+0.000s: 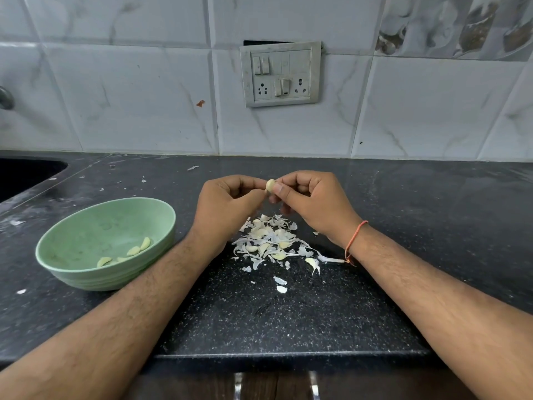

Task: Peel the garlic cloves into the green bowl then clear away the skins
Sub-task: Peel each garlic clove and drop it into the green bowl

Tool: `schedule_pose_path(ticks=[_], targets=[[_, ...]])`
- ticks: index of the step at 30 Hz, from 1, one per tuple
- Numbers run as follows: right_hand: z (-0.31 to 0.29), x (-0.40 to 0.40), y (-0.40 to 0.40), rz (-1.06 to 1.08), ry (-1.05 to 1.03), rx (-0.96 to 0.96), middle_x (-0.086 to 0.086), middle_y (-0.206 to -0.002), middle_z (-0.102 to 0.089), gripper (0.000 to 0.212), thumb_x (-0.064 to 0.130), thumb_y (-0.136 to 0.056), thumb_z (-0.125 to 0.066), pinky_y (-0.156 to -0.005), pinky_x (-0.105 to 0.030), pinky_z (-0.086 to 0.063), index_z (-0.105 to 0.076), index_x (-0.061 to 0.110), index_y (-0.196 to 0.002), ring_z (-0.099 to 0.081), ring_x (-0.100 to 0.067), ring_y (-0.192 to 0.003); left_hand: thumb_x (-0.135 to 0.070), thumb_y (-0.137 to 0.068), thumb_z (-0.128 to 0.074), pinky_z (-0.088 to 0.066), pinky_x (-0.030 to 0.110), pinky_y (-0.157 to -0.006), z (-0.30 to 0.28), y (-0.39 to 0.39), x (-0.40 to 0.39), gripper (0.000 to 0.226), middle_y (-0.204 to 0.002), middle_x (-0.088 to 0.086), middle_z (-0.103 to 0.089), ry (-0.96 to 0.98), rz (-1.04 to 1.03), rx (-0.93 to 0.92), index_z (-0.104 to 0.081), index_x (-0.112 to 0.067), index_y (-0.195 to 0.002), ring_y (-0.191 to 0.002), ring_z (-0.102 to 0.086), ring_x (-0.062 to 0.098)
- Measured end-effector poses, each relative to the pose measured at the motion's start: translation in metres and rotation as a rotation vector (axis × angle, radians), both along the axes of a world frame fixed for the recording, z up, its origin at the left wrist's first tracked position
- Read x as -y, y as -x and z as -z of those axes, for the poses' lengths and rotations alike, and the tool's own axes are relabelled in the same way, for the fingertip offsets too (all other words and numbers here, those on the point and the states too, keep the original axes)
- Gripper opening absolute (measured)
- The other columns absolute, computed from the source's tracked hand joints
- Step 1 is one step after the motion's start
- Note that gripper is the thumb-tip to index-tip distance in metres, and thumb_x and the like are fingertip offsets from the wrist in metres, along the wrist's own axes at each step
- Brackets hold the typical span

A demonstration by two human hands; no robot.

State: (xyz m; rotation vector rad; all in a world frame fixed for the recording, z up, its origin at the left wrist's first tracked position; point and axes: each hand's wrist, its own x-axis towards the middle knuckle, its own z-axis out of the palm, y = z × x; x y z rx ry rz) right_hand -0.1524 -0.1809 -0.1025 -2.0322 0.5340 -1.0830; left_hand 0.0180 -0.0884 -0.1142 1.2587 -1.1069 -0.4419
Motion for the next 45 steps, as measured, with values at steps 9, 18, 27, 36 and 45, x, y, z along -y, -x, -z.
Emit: schedule_pose_path(ticks=[9, 18, 27, 36, 45], targets=[[0.0, 0.005, 0.001, 0.01, -0.098, 0.033, -0.006, -0.089, -0.082, 0.012, 0.021, -0.099, -0.076, -0.074, -0.042, -0.065, -0.081, 0.011, -0.103, -0.072, -0.021, -0.068, -0.031, -0.09, -0.078, -0.057, 0.037, -0.058, -0.001, -0.001, 0.001, 0.006, -0.078, 0.014, -0.076, 0.026, -0.093, 0.097, -0.081, -0.026, -0.091, -0.063, -0.062, 0.016], [0.003, 0.004, 0.0, 0.018, -0.082, 0.032, -0.006, -0.086, -0.082, 0.011, 0.022, -0.098, -0.077, -0.073, -0.044, -0.066, -0.082, 0.013, -0.101, -0.075, -0.029, -0.07, -0.026, -0.091, -0.082, -0.06, 0.034, -0.057, -0.002, 0.002, -0.003, 0.008, -0.068, -0.004, -0.076, 0.074, -0.128, 0.247, -0.082, -0.028, -0.084, -0.06, -0.069, 0.012], [0.003, 0.003, -0.001, -0.06, -0.114, 0.033, -0.009, -0.09, -0.081, 0.014, 0.019, -0.098, -0.077, -0.074, -0.043, -0.065, -0.08, 0.007, -0.104, -0.074, -0.034, -0.077, -0.024, -0.094, -0.076, -0.063, 0.048, -0.071, -0.001, -0.001, 0.001, 0.009, -0.073, 0.004, -0.077, 0.03, -0.159, 0.203, -0.077, -0.022, -0.085, -0.074, -0.075, 0.032], [0.002, 0.007, 0.002, 0.045, 0.015, -0.004, 0.0, -0.087, -0.082, 0.009, 0.025, -0.092, -0.084, -0.075, -0.048, -0.067, -0.083, 0.017, -0.097, -0.079, -0.024, -0.08, -0.022, -0.086, -0.063, -0.059, 0.044, -0.058, -0.001, 0.001, 0.0, 0.021, -0.071, -0.001, -0.076, 0.001, -0.091, 0.225, -0.081, -0.031, -0.08, -0.063, -0.066, 0.037], [-0.001, 0.012, 0.004, 0.082, 0.119, 0.011, 0.008, -0.087, -0.079, 0.016, 0.024, -0.084, -0.091, -0.072, -0.025, -0.06, -0.083, 0.021, -0.097, -0.075, -0.011, -0.076, -0.029, -0.086, -0.075, -0.061, 0.038, -0.066, 0.002, -0.001, 0.002, 0.01, -0.073, -0.001, -0.078, -0.011, -0.042, 0.184, -0.085, -0.03, -0.088, -0.061, -0.066, 0.011]])
